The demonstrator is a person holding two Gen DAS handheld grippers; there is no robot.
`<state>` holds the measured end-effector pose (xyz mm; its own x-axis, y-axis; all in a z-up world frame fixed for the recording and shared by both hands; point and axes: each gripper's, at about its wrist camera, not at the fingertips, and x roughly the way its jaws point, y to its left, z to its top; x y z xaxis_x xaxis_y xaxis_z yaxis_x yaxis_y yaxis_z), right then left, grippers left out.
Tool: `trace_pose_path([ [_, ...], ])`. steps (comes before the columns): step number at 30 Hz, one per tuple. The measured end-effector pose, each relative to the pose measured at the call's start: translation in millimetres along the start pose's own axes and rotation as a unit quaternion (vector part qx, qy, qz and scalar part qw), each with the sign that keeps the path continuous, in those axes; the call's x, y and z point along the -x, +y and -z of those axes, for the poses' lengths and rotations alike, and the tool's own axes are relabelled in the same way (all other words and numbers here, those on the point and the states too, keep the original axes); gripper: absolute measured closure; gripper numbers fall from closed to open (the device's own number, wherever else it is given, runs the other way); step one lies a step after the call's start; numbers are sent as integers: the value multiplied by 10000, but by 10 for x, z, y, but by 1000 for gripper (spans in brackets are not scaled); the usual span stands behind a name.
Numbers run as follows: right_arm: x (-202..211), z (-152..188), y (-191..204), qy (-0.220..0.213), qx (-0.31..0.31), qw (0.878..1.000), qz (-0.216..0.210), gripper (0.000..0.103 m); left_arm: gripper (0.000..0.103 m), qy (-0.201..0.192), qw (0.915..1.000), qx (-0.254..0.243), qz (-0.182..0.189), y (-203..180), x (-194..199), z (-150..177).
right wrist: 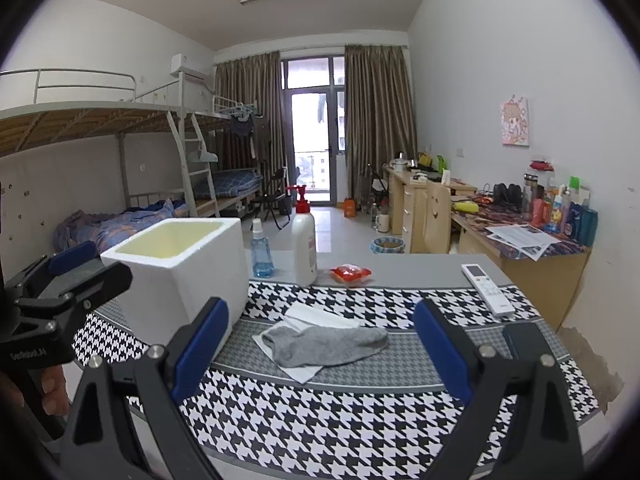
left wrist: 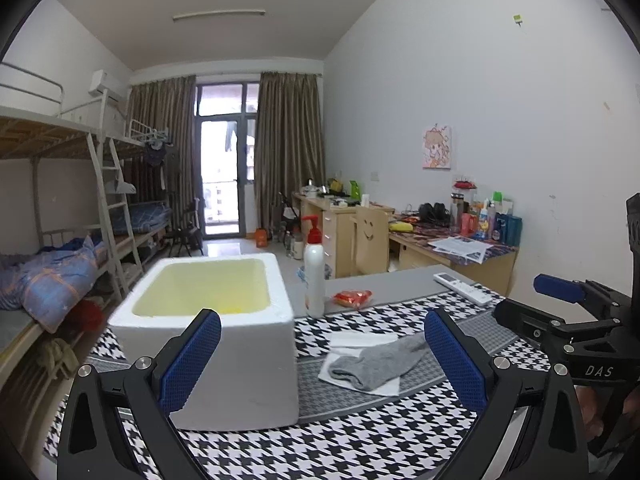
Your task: Organize soft objects
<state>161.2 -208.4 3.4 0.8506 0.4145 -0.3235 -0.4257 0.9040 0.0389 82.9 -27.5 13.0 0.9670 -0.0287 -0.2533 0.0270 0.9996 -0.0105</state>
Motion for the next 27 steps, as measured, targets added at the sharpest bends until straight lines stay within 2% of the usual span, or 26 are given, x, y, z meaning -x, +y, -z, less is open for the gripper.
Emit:
trace_pose_path([
  [7,-14,45,-56,124,-14,9999,61,7,1,138,9997,-18,220,-101,-55,69],
  [17,-89,142,-189,374,-161,9990,173,7,1,526,9974,68,497,-233,-230,191],
  [27,-218,200,-305,538,-208,9982,143,7,1,850,9954,79,427,-327,-453,326],
])
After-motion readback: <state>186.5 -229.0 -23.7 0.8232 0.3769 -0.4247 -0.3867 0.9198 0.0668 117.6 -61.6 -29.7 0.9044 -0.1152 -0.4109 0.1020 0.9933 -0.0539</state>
